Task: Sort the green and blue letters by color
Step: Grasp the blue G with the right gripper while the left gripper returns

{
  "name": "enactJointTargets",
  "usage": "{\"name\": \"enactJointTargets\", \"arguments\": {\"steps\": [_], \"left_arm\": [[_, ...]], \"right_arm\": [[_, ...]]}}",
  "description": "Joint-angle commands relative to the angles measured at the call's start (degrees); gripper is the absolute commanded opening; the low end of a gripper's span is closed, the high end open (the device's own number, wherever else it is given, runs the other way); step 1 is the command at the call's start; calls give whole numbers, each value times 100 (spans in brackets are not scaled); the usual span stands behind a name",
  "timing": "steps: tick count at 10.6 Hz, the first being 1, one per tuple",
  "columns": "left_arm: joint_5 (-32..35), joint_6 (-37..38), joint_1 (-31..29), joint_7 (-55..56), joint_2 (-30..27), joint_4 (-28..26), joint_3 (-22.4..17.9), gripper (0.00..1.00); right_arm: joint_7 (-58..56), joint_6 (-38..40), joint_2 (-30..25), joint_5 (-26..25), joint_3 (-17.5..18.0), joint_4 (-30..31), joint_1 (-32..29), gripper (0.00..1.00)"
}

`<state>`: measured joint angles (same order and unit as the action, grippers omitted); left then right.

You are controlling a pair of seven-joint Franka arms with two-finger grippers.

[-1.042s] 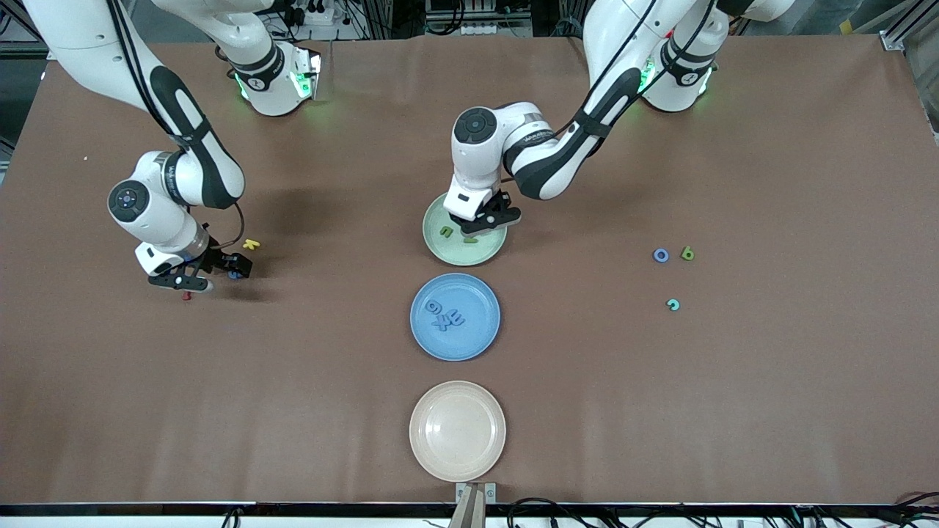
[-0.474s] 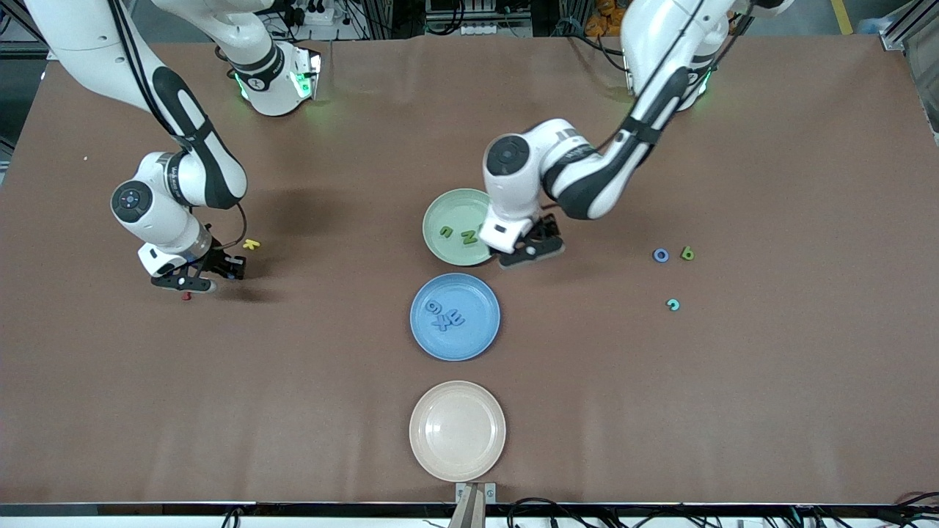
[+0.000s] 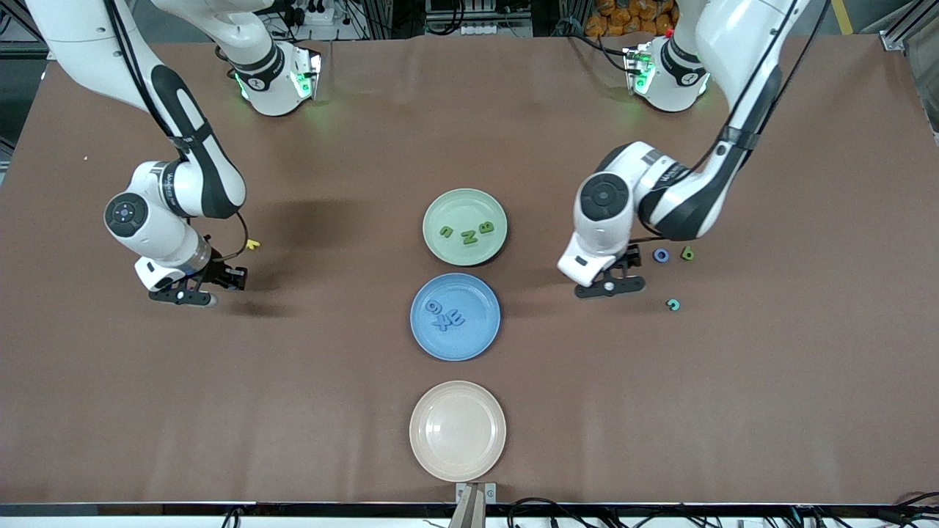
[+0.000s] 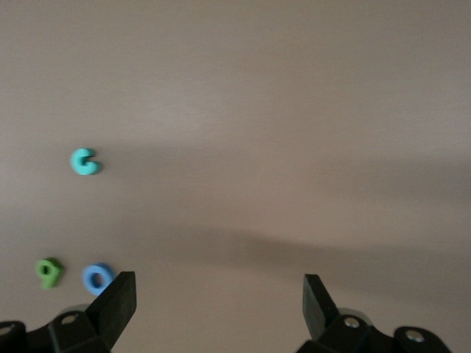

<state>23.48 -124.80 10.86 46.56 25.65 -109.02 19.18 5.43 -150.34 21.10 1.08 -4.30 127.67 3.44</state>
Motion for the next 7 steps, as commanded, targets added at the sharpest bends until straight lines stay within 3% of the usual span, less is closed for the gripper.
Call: {"name": "enactJointTargets", "arguments": {"steps": [1, 3, 7], "left_arm": [[131, -237, -750, -1380, -420, -803, 95, 100], [131, -501, -1129, -2035, -666, -1260, 147, 100], [113, -475, -1524, -3905, -606, -1455, 156, 100]], "right_arm": [[1167, 321, 113, -29, 34, -496, 506, 0], [1941, 374, 323, -11, 174, -873, 771, 0], [2691, 374, 1017, 15, 412, -1918, 1316, 0]]}}
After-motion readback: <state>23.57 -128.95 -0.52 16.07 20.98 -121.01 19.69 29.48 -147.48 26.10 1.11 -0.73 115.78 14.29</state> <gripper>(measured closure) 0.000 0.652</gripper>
